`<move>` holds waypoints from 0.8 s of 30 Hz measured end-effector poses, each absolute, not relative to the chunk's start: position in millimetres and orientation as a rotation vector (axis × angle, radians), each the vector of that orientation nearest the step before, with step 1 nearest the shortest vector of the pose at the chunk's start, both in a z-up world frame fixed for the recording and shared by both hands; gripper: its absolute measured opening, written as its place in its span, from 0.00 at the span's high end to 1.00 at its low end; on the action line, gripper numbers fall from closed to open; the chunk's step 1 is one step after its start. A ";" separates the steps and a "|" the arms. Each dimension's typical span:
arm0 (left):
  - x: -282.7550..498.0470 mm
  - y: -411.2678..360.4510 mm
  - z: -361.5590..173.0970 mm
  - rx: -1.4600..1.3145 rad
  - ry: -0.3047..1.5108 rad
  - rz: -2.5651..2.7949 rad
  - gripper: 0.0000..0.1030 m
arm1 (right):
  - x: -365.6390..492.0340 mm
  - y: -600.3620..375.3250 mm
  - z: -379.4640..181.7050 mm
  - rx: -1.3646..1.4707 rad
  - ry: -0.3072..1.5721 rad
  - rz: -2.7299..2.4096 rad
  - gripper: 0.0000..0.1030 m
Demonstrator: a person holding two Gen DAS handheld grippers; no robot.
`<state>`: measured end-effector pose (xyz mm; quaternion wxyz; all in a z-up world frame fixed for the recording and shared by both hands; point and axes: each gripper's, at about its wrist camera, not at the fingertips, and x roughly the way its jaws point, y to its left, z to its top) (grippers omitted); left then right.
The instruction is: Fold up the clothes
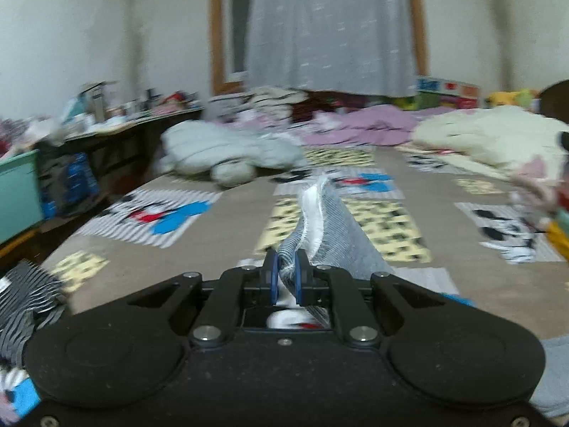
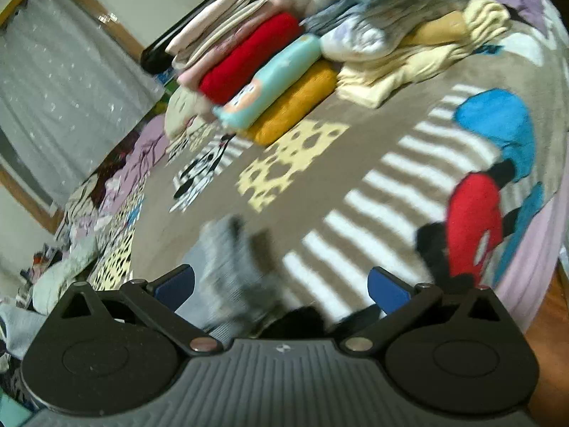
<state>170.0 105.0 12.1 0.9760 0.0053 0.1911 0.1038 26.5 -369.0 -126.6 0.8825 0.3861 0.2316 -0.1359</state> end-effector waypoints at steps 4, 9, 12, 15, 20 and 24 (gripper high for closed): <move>169.7 144.5 -3.2 -0.010 0.422 0.284 0.93 | 36.1 -355.4 -124.9 0.750 0.510 -0.259 0.00; 177.5 180.9 -28.2 -0.037 0.501 0.376 0.88 | 41.1 -344.7 -122.5 0.692 0.535 -0.236 0.00; 174.4 191.0 -33.3 -0.044 0.511 0.420 0.80 | 43.8 -338.3 -122.0 0.666 0.550 -0.228 0.00; 162.8 193.4 -33.4 -0.088 0.496 0.376 0.75 | 48.0 -331.2 -120.8 0.630 0.558 -0.216 0.00; 138.1 164.5 -30.7 -0.137 0.472 0.271 0.68 | 54.4 -323.4 -120.1 0.581 0.574 -0.200 0.00; 120.5 114.8 -28.3 -0.149 0.449 0.114 0.52 | 57.2 -320.4 -117.4 0.565 0.565 -0.175 0.00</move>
